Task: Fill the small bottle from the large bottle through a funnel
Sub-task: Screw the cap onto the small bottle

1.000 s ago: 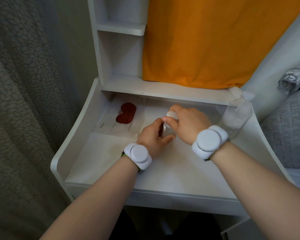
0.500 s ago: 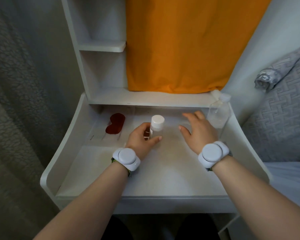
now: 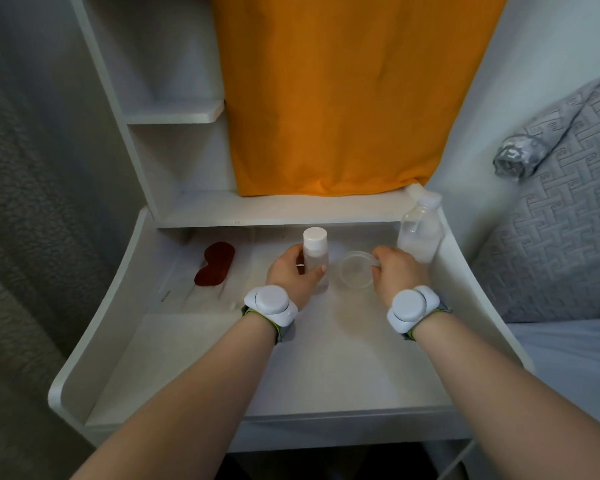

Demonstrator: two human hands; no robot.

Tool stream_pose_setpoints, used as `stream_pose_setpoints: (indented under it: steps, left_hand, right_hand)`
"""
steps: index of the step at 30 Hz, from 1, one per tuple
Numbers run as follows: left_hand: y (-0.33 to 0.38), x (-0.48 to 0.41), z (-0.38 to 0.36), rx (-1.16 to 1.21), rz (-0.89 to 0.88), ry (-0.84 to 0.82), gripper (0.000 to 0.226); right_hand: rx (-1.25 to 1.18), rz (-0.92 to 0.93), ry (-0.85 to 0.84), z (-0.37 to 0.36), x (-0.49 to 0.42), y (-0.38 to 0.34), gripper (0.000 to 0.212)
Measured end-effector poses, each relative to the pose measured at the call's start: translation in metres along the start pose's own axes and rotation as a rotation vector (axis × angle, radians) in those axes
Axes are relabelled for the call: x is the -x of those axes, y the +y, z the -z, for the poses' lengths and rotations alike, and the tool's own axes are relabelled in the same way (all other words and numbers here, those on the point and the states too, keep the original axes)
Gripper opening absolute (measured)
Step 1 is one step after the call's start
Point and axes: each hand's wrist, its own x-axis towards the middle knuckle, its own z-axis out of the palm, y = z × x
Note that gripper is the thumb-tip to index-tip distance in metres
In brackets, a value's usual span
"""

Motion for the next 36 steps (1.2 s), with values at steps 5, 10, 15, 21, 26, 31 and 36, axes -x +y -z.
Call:
stream_pose_setpoints:
  steps: [5,10,15,21,26,31,36]
  left_hand:
    - [0.007,-0.013,-0.020,-0.013,0.002,-0.013,0.044]
    - [0.013,-0.023,-0.040,-0.021,0.001,-0.063,0.046]
    - [0.017,-0.032,-0.056,-0.078,-0.033,-0.093,0.047]
    - [0.021,-0.037,-0.066,-0.104,-0.040,-0.097,0.052]
    - [0.023,-0.035,-0.071,-0.088,-0.029,-0.075,0.057]
    - [0.022,-0.027,-0.069,-0.048,-0.019,-0.077,0.059]
    - [0.023,-0.020,-0.055,-0.083,0.003,-0.095,0.051]
  right_hand:
    - [-0.095,-0.034,0.057,0.004,0.007,0.018,0.012]
    - [-0.129,-0.055,0.096,0.010,0.015,0.030,0.016]
    - [-0.078,-0.072,0.117,0.012,0.015,0.040,0.019]
    - [-0.128,-0.068,0.170,0.008,0.015,0.041,0.023]
    - [-0.180,-0.091,0.226,0.006,0.014,0.042,0.019]
    - [-0.217,-0.081,0.245,0.008,0.016,0.041,0.019]
    - [-0.196,-0.056,0.233,0.016,0.020,0.040,0.021]
